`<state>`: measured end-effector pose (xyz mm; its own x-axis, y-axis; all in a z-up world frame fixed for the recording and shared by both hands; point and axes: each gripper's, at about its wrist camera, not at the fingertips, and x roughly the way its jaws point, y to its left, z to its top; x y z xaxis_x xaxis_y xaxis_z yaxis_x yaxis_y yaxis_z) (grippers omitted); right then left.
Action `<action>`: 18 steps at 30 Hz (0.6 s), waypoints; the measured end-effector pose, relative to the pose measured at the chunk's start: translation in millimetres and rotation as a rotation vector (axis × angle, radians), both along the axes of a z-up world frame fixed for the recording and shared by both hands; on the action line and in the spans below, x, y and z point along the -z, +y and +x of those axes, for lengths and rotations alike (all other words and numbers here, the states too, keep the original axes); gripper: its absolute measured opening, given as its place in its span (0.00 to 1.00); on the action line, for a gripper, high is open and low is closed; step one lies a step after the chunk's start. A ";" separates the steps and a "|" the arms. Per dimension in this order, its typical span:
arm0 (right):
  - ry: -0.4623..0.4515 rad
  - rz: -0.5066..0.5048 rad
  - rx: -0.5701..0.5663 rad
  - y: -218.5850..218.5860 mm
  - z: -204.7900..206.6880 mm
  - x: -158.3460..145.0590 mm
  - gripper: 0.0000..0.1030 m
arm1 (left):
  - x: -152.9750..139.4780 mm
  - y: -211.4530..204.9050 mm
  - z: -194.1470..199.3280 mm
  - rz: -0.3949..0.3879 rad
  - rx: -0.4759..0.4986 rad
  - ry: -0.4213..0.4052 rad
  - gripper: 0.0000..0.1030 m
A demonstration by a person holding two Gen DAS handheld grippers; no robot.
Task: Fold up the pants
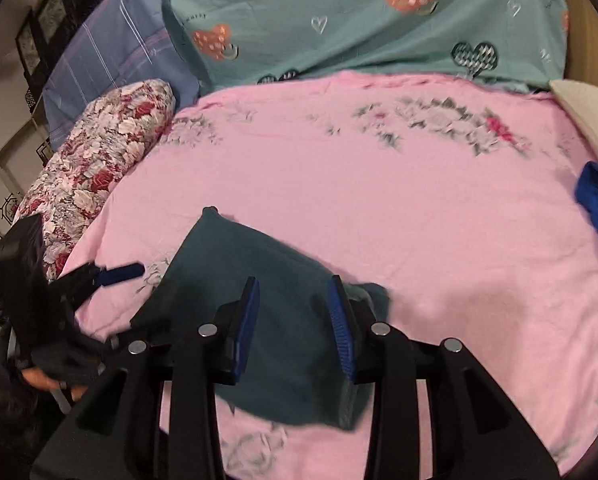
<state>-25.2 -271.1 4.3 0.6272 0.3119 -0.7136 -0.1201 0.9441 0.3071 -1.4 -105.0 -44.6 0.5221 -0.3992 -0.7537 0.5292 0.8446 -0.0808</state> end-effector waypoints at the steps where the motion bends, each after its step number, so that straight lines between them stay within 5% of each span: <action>1: 0.052 -0.011 0.028 -1.1 15.0 16.3 0.32 | 13.4 -1.3 5.9 0.024 -0.013 0.046 0.90; 3: 0.177 0.003 0.068 -10.0 38.9 55.6 0.19 | 29.7 3.7 8.0 0.025 -0.020 0.038 0.92; 5: 0.165 0.018 0.065 -12.9 40.4 65.2 0.21 | 26.6 6.8 6.3 0.009 -0.012 0.044 0.91; 7: 0.105 0.036 0.048 -12.3 29.0 45.9 0.30 | 12.3 16.4 7.4 -0.063 0.007 0.070 0.91; 12: -0.043 0.025 0.070 -40.6 -14.3 5.3 0.86 | -34.0 69.5 23.0 -0.302 -0.015 0.065 0.97; 18: 0.081 0.136 0.136 -80.4 -14.7 54.2 0.86 | 12.1 99.5 88.3 -0.422 -0.119 0.343 0.96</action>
<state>-39.9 -351.6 -49.9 0.6127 0.3249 -0.7204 0.0361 0.8991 0.4362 86.9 -5.5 -56.7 0.3350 -0.6565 -0.6758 0.3161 0.7540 -0.5758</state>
